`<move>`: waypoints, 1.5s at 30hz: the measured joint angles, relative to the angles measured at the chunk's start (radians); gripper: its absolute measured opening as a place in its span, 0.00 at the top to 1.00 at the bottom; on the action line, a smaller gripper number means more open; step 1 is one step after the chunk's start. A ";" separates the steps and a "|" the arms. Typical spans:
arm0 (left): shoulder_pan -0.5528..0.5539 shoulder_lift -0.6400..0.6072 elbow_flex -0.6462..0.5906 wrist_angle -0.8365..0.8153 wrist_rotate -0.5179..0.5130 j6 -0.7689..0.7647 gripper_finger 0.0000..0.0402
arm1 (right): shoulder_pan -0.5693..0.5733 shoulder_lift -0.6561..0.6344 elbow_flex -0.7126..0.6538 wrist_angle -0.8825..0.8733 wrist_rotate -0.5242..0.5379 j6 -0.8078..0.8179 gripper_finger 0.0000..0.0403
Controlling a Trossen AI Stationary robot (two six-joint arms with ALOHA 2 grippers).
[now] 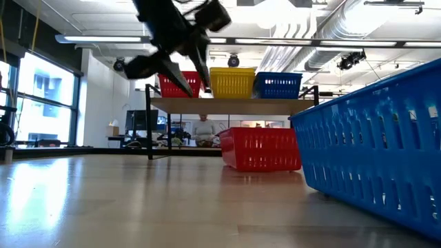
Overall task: Stack baskets on shelf by color
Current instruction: Stack the red bin on top of the red bin on the shelf
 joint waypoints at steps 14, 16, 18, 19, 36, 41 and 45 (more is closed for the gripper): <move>0.001 0.195 0.001 0.210 0.028 -0.030 0.65 | 0.000 0.008 0.000 -0.063 -0.003 -0.014 0.74; 0.001 0.212 0.001 0.221 0.028 -0.032 0.65 | 0.000 0.008 0.000 -0.073 -0.004 0.002 0.74; 0.005 0.224 0.001 0.237 0.028 -0.032 0.65 | 0.000 0.008 0.000 -0.091 -0.004 0.016 0.74; 0.008 0.224 0.001 0.230 0.029 -0.032 0.65 | 0.000 0.008 0.000 -0.097 -0.005 0.026 0.74; 0.050 0.249 0.001 0.228 0.027 0.054 0.81 | 0.000 0.008 0.000 -0.120 -0.015 0.052 0.74; 0.053 0.249 0.001 0.227 0.024 0.102 0.91 | 0.000 0.008 0.000 -0.113 -0.017 0.074 0.74; 0.052 0.249 0.001 0.226 0.040 0.130 0.98 | 0.000 0.008 0.000 -0.107 -0.020 0.078 0.74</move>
